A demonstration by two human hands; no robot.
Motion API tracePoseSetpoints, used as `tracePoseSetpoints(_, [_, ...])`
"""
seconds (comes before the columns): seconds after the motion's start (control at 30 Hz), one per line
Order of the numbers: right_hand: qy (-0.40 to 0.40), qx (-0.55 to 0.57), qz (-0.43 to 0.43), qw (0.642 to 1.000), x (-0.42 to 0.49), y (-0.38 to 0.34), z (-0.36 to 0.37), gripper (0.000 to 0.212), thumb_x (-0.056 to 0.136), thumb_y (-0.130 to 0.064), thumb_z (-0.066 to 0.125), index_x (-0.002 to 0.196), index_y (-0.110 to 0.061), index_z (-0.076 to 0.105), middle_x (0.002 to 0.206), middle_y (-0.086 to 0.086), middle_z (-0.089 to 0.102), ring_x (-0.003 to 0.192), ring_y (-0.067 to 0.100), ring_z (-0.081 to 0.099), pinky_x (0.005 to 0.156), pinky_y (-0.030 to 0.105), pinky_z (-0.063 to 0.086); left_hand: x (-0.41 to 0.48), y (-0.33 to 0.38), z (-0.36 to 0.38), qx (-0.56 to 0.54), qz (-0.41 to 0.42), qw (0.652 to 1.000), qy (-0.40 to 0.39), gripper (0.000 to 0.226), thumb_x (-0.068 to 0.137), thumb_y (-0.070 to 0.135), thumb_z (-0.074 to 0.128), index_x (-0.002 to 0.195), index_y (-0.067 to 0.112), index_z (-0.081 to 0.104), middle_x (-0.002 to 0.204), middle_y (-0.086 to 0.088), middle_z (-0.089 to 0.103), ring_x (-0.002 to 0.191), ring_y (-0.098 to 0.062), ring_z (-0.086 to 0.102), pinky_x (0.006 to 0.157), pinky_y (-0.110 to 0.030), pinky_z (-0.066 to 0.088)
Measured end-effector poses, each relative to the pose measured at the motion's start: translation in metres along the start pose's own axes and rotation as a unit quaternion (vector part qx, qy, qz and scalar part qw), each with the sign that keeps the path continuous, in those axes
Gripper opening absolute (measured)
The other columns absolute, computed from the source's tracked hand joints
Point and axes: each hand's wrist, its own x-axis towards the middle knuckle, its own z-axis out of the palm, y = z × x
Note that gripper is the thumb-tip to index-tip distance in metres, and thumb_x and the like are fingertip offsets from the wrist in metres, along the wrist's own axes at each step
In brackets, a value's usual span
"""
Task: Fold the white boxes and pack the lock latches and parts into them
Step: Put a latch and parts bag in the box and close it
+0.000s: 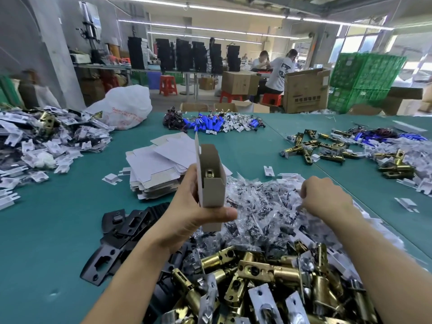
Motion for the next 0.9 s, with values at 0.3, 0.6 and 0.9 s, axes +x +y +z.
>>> tracePoseSetpoints(0.3, [0.166,0.423,-0.297,0.840,-0.062,-0.049,-0.078,0.006,0.081,-0.032,0.072,0.086,-0.031,0.069,0.078,-0.013,0.070,0.069,0.004,0.068,0.068,0.017,0.056,-0.005,0.005,0.007,0.058,0.012,0.998,-0.013,0.101,0.042,0.049,0.099,0.130,0.042,0.050,0.120,0.017,0.064,0.111,-0.017,0.067,0.093,-0.048,0.058])
tracePoseSetpoints(0.6, [0.173,0.468,-0.392,0.773,-0.094,-0.093,-0.073,0.014,0.080,-0.001,0.071,0.084,-0.012,0.064,0.074,-0.003,0.069,0.068,0.010,0.067,0.064,0.030,0.056,-0.003,0.009,0.013,0.082,0.032,0.996,-0.015,0.100,0.055,0.027,0.093,0.141,0.034,0.044,0.137,0.002,0.058,0.125,-0.016,0.057,0.097,-0.033,0.054])
tracePoseSetpoints(0.9, [0.279,0.393,-0.357,0.800,-0.087,-0.101,-0.059,0.012,0.084,-0.013,0.071,0.093,-0.021,0.069,0.072,-0.005,0.071,0.066,0.018,0.068,0.062,0.041,0.056,-0.003,0.007,0.015,0.068,0.022,0.997,-0.005,0.093,0.051,0.029,0.093,0.134,0.034,0.050,0.127,-0.002,0.062,0.116,-0.022,0.061,0.086,-0.028,0.055])
